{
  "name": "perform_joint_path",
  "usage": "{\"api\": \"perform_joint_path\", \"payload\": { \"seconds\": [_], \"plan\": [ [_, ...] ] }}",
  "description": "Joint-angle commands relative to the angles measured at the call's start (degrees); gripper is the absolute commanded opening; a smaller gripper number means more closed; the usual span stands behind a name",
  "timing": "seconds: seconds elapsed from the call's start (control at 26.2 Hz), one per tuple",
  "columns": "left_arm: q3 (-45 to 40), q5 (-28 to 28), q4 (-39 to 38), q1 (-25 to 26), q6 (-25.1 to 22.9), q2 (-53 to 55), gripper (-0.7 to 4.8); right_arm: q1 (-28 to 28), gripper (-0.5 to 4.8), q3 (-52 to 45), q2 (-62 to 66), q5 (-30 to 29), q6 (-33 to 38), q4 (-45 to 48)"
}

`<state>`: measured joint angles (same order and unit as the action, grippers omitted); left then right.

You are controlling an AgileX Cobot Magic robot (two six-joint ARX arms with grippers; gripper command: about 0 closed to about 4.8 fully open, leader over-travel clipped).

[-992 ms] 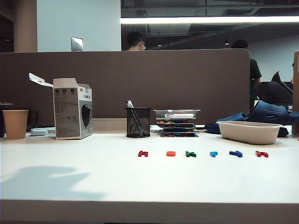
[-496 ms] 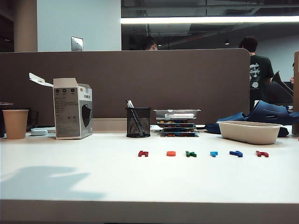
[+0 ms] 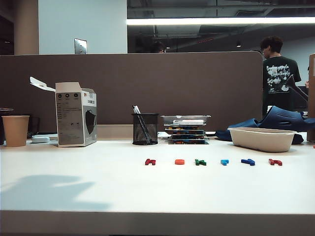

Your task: Select the appropriate letters from the row of letter magnets placed on the table to arrange into the word "sky".

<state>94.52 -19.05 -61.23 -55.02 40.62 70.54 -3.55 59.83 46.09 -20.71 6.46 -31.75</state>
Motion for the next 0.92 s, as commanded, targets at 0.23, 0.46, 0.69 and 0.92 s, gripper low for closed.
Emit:
{"api": "perform_joint_path", "payload": {
  "seconds": [0.23, 0.46, 0.69, 0.92],
  "plan": [
    [0.2, -0.2, 0.5, 0.1, -0.1, -0.2, -0.05, 19.4, 0.20, 13.0, 22.8, 9.1, 4.0, -1.5],
    [0.3, -0.2, 0.5, 0.1, -0.1, -0.1, -0.05, 29.1, 1.94, 21.2, 43.4, 12.0, 10.6, -1.6],
    [0.1, -0.2, 0.5, 0.1, -0.1, -0.1, -0.05, 33.9, 2.66, 25.2, 55.5, 17.7, 11.8, -1.5],
    [0.0, -0.2, 0.5, 0.1, -0.1, -0.1, -0.05, 35.4, 2.66, 27.8, 63.7, 18.7, 11.8, -1.6]
  ]
}}
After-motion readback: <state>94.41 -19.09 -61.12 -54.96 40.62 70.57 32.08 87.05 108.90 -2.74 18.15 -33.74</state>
